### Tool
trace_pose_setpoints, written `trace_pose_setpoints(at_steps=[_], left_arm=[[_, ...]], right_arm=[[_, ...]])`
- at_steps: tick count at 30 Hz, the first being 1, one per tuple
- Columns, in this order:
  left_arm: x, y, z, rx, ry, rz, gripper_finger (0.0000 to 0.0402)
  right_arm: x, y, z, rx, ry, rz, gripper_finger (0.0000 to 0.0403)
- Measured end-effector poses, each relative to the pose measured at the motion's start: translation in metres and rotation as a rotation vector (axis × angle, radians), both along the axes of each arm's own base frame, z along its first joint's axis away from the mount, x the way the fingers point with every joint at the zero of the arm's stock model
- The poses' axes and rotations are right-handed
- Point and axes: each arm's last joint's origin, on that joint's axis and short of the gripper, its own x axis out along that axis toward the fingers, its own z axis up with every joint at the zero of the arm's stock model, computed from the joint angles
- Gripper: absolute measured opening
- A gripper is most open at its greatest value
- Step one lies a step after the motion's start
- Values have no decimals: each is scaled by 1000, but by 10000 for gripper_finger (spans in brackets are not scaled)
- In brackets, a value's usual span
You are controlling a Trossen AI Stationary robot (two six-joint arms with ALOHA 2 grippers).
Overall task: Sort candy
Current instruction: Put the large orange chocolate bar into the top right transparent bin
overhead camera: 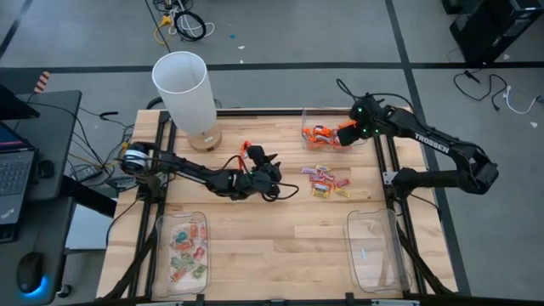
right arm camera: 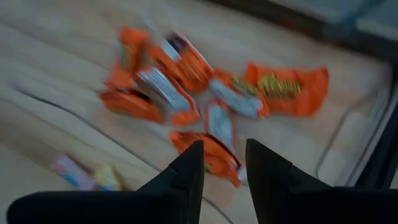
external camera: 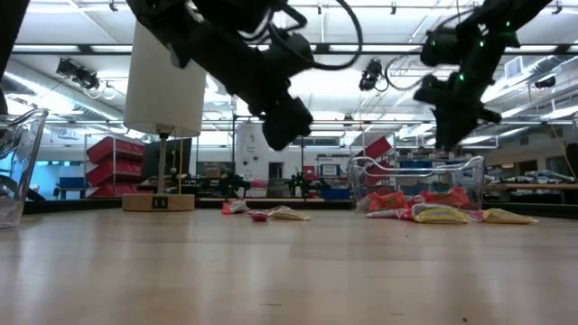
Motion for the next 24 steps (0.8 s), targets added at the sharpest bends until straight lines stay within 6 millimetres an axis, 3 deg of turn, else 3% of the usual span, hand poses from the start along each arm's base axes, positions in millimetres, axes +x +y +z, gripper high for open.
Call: trace_pose_setpoints(at_steps=[6,12,17,24], left_arm=[[-24,-3,31,-112,-25,-2,152],[-54,-2,53,-261,14,-22,152],[-72,1,55,-330,106,-4,152],[-83,0,47,-394,242,-9,152]], right_arm=[[11,9,33,-87,-95,70,104],[23,26,49,-131,-158,168,103],[38,45,50,-165,-158,339,103],[57,81,49,-172,-162,558,103]])
